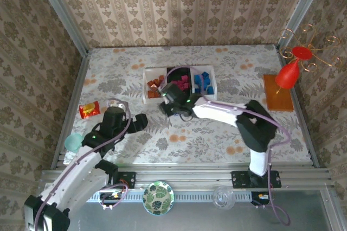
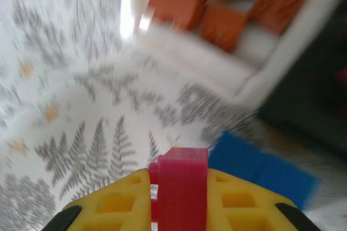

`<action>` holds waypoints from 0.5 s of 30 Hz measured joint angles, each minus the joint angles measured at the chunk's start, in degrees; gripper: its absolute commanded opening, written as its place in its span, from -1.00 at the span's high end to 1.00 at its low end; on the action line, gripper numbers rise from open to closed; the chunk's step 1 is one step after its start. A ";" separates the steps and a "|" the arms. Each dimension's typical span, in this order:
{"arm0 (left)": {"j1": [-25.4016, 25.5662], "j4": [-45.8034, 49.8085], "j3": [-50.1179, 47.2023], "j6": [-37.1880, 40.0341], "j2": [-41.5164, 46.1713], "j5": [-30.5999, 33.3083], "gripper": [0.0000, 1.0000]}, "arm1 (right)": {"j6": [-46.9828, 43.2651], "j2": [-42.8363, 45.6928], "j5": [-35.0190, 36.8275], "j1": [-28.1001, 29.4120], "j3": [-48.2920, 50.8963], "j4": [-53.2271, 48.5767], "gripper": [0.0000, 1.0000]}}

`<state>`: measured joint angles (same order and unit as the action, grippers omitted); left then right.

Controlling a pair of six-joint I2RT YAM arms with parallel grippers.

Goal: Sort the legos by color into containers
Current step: Pick up the lego from the center of the table, then place the lego in the container.

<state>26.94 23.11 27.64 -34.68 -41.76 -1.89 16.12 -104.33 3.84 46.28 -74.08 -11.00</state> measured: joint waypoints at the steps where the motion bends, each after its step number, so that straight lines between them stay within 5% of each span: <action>1: 0.28 -1.07 0.00 0.02 -1.86 -0.37 -0.84 | 0.70 1.75 0.00 -1.62 0.28 0.57 0.63; 5: 3.50 -4.98 1.09 0.22 -10.47 -0.50 -0.78 | 3.06 3.28 0.22 -9.01 -2.56 1.97 0.58; 9: 6.49 -9.94 4.15 0.72 -20.15 -0.61 -0.74 | 4.46 -3.19 -0.09 -12.63 -9.42 0.13 -0.31; 10: 6.88 -11.28 5.16 0.92 -22.45 -0.76 -0.73 | 4.68 -5.01 -0.22 -12.94 -10.95 -0.28 -0.39; 15: 7.72 -17.35 9.62 1.64 -32.11 -0.72 -0.59 | 5.20 -4.68 -0.22 -12.26 -7.74 -0.57 -0.48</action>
<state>34.65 5.76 37.26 -33.04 -73.87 -2.61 21.32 -109.01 3.62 34.02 -81.82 -11.57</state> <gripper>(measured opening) 0.810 0.734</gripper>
